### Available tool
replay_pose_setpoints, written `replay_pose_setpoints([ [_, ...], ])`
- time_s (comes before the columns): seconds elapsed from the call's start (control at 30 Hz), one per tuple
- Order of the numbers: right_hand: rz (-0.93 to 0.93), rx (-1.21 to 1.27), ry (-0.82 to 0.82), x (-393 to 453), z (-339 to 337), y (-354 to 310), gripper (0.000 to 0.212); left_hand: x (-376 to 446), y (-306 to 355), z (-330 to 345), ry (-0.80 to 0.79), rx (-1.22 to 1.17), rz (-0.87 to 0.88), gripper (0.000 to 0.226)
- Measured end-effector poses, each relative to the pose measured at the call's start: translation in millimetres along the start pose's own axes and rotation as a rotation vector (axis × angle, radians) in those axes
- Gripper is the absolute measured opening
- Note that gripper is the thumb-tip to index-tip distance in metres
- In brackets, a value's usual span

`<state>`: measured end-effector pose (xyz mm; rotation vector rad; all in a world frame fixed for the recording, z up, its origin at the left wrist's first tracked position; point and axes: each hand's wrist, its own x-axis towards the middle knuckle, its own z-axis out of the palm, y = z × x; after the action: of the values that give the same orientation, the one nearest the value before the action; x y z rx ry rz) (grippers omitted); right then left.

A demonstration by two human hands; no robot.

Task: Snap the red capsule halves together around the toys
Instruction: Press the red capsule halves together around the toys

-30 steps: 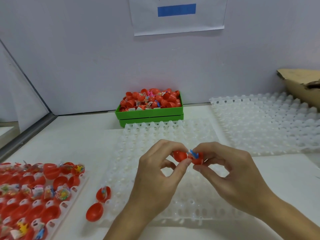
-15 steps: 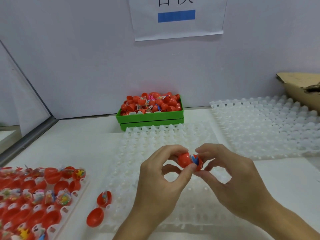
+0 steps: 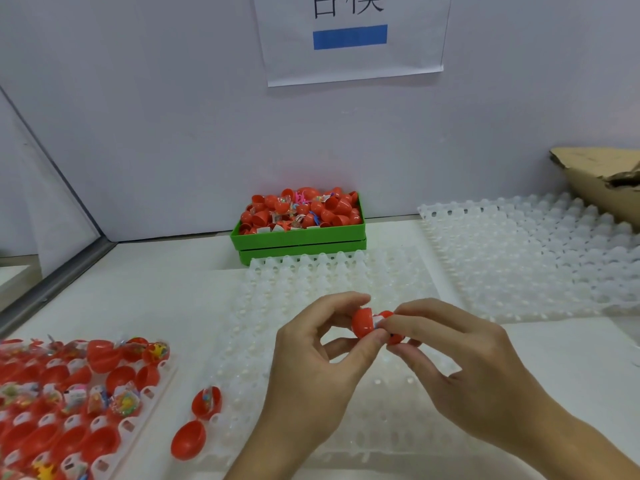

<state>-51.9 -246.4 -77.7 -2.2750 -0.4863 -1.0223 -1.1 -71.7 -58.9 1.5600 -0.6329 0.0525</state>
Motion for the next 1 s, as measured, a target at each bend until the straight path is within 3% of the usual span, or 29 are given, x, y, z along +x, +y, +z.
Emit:
replay_pose_setpoints([
  [0.13, -0.011, 0.014, -0.026, 0, -1, 1, 0.026, 2, -1, -3, -0.087, 0.023, -0.019, 0.021],
  [0.27, 0.023, 0.047, 0.007, -1, -1, -1, 0.046, 3, 0, -6, -0.153, 0.03, -0.007, 0.017],
  [0.4, 0.04, 0.038, 0.01, 0, -2, -1, 0.041, 3, 0, -9, -0.222, 0.065, 0.03, 0.014],
  [1.0, 0.047, 0.071, -0.063, 2, -3, -7, 0.04, 4, -2, -11, -0.184, 0.312, 0.178, 0.026],
])
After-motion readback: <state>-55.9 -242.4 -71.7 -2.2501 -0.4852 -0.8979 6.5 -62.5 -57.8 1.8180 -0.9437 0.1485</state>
